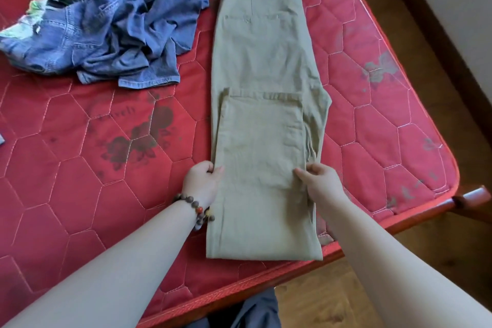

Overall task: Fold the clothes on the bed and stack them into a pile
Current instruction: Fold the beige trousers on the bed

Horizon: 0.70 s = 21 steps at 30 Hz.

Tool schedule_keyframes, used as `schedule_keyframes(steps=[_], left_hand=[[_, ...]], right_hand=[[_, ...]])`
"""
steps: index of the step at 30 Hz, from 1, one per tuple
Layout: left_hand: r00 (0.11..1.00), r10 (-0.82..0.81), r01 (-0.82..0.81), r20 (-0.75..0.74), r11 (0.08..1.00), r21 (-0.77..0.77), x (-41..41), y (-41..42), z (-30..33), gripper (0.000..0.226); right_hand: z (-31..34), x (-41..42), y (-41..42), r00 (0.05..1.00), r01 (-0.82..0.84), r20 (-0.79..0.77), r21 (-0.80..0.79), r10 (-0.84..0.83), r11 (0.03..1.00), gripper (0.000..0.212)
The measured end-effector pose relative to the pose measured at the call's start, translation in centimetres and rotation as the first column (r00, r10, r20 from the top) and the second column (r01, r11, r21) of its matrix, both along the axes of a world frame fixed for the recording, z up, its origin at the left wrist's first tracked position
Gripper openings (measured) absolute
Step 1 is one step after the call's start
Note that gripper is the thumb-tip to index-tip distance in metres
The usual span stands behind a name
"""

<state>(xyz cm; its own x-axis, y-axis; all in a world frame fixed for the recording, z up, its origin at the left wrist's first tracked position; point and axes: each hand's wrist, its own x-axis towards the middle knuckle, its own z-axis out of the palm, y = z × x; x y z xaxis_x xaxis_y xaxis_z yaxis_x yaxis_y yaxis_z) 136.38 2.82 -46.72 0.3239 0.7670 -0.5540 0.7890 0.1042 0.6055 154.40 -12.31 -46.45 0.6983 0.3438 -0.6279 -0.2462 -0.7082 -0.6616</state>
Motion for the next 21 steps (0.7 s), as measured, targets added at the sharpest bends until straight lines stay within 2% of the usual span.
schedule_keyframes(steps=[3, 9, 11, 12, 13, 14, 16, 18, 21], left_hand=[[0.999, -0.033, 0.033, 0.021, 0.999, -0.022, -1.6, -0.5, -0.5, 0.037], [0.997, -0.076, 0.076, 0.005, 0.997, 0.016, -1.0, 0.0, -1.3, 0.035], [0.999, -0.017, 0.021, 0.042, 0.996, -0.086, -1.5, -0.1, -1.3, 0.039], [0.995, 0.059, -0.041, 0.083, 0.977, -0.210, -1.7, -0.1, -1.2, 0.042], [0.982, 0.163, -0.116, 0.094, 0.918, -0.380, -2.2, -0.3, -0.6, 0.043], [0.965, 0.252, -0.176, 0.068, 0.819, -0.546, -2.5, -0.4, -0.1, 0.044], [0.955, 0.296, -0.212, -0.025, 0.624, -0.752, -4.0, -1.0, 1.0, 0.055], [0.955, 0.290, -0.202, -0.057, 0.500, -0.842, -5.9, -2.0, 1.4, 0.072], [0.926, 0.377, -0.214, -0.031, 0.452, -0.866, -8.0, -3.5, 1.7, 0.072]], right_hand=[[-0.2, -0.8, -0.9, 0.999, 0.029, -0.019, -0.009, -0.029, 1.000, 0.007], [-0.7, -0.6, -0.5, 0.996, 0.076, 0.041, 0.015, -0.077, 0.997, 0.007], [-0.8, -0.7, -0.7, 0.997, 0.067, 0.041, -0.001, -0.067, 0.998, 0.012], [-0.7, -0.6, -0.9, 0.999, 0.046, 0.021, -0.017, -0.046, 0.999, 0.019], [-0.5, -0.6, -1.3, 0.999, 0.024, -0.025, -0.035, -0.025, 0.999, 0.028], [-0.3, -0.5, -1.7, 0.995, 0.015, -0.096, -0.048, -0.020, 0.999, 0.037], [0.3, -0.7, -2.9, 0.960, 0.014, -0.278, -0.106, -0.043, 0.994, 0.045], [1.2, -1.4, -4.8, 0.900, -0.027, -0.433, -0.148, -0.040, 0.989, 0.039], [2.4, -2.7, -8.1, 0.842, -0.153, -0.536, -0.132, 0.060, 0.979, 0.037]])
